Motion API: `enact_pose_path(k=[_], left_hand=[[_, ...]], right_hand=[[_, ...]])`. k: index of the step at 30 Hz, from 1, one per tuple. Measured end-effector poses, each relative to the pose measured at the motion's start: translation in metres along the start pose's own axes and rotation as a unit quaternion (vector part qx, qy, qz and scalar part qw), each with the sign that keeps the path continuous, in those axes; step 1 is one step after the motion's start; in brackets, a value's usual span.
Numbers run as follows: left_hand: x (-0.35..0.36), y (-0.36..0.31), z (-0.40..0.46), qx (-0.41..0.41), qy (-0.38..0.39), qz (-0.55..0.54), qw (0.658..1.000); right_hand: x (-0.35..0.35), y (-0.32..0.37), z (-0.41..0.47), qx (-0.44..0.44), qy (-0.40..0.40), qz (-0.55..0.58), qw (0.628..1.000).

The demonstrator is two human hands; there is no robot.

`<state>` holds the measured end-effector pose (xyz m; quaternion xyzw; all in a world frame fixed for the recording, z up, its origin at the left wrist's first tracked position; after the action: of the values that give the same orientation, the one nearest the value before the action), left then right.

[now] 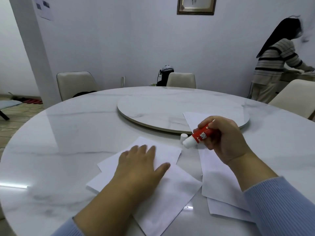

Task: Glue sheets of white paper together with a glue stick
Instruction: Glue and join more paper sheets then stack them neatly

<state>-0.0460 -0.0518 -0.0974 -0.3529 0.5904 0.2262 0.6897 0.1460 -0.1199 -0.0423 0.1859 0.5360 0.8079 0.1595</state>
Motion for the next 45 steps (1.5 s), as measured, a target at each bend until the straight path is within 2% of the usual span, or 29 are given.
enact_pose_path(k=[1,3,6,9,16,23,28,32,33,34,36,38,39,41,43,45], left_hand=[[0.012,0.009,0.002,-0.048,0.048,0.038,0.997],[0.026,0.013,0.002,-0.063,0.111,0.045,0.991],[0.029,0.009,0.003,-0.027,0.125,0.046,0.991],[0.030,0.009,0.005,-0.025,0.124,0.056,0.990],[0.030,0.008,0.006,-0.031,0.128,0.053,0.990],[0.030,0.009,0.007,-0.036,0.131,0.067,0.988],[0.028,0.009,0.006,-0.037,0.128,0.066,0.989],[0.028,0.010,0.006,-0.045,0.127,0.055,0.989],[0.027,0.011,0.005,-0.052,0.125,0.050,0.989],[0.027,0.012,0.005,-0.063,0.122,0.046,0.989],[0.024,0.015,0.002,-0.098,0.115,0.047,0.987],[0.020,0.018,-0.002,-0.155,0.107,0.056,0.981],[0.018,0.019,-0.005,-0.186,0.102,0.060,0.975],[0.012,0.019,-0.009,-0.219,0.085,0.069,0.970],[0.010,0.015,-0.007,-0.192,0.065,0.078,0.976],[0.014,0.013,-0.005,-0.153,0.071,0.053,0.984]], right_hand=[[0.001,0.000,-0.001,-0.001,-0.013,-0.020,1.000],[0.008,-0.002,-0.003,-0.006,-0.013,-0.088,0.996],[0.036,-0.014,-0.005,-0.016,0.061,-0.201,0.977],[0.061,-0.031,-0.005,0.002,0.134,-0.282,0.950],[0.083,-0.048,-0.006,0.034,0.186,-0.321,0.928],[0.066,-0.017,-0.011,0.072,0.201,-0.354,0.910],[0.062,-0.006,-0.029,0.148,0.319,-0.348,0.869],[0.059,-0.011,-0.048,0.240,0.425,-0.342,0.803],[0.056,-0.011,-0.052,0.250,0.444,-0.329,0.795],[0.054,-0.009,-0.051,0.243,0.447,-0.297,0.808],[0.043,0.002,-0.035,0.191,0.376,-0.161,0.892],[0.022,0.015,-0.016,0.122,0.227,0.022,0.966],[0.010,0.016,-0.009,0.100,0.140,0.112,0.979],[-0.008,0.008,-0.002,0.069,0.001,0.218,0.974],[-0.012,-0.004,0.003,0.062,-0.062,0.182,0.979],[-0.011,-0.017,0.005,0.072,-0.089,0.064,0.991]])
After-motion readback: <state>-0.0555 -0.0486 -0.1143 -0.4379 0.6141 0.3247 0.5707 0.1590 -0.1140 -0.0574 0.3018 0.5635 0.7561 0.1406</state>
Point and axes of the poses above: each hand's wrist, its own z-axis towards the middle knuckle, its own x-axis out of the palm, y = z × x, the point moved 7 cm from there along z, towards the middle knuckle, and after that the axes turned 3 degrees about y, right-handed, at the moved point
